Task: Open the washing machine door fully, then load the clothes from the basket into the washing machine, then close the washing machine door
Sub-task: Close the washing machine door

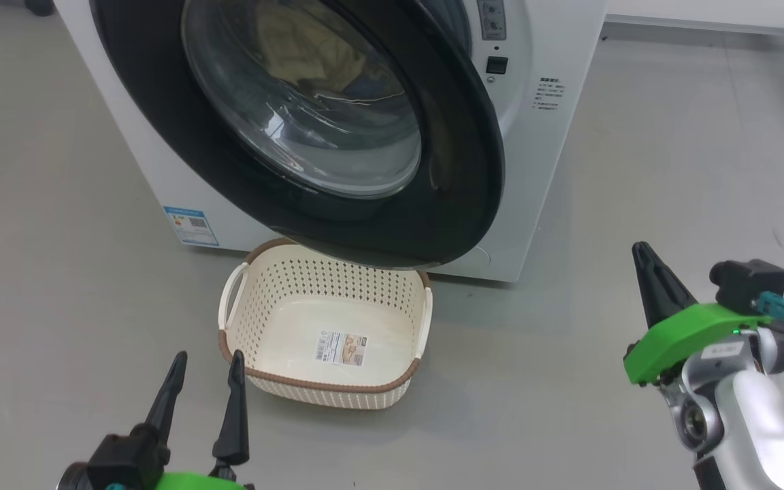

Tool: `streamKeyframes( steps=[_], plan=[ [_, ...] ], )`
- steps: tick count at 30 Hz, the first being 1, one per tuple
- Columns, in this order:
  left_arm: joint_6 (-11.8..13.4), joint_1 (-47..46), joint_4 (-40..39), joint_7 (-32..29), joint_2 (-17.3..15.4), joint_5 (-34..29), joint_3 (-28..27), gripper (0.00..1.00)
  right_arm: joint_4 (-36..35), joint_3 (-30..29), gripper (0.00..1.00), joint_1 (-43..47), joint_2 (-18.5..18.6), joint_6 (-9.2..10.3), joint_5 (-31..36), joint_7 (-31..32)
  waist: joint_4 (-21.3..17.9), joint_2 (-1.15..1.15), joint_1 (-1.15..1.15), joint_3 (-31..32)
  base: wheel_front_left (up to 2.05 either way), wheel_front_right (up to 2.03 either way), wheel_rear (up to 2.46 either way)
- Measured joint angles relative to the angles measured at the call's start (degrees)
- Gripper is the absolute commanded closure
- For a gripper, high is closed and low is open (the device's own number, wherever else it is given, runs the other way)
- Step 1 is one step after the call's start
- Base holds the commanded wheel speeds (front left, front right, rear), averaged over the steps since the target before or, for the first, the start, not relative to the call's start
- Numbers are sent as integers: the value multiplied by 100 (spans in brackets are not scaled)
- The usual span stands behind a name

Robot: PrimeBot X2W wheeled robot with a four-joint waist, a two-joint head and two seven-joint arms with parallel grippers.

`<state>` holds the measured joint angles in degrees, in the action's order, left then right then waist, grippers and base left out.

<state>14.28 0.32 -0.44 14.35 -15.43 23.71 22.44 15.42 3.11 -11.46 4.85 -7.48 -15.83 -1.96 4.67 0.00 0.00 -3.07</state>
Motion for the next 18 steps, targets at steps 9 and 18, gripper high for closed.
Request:
streamKeyframes(
  steps=[9,18],
  plan=[
    [-8,-2,102,0,41,0,40,0,1543,-4,100,-1178,-69,0,-146,-479,257,0,0,49,0,0,0],
    [-12,-12,65,0,109,32,37,0,1731,394,100,-2224,-78,0,-238,-873,328,0,0,72,0,0,0]
  ],
)
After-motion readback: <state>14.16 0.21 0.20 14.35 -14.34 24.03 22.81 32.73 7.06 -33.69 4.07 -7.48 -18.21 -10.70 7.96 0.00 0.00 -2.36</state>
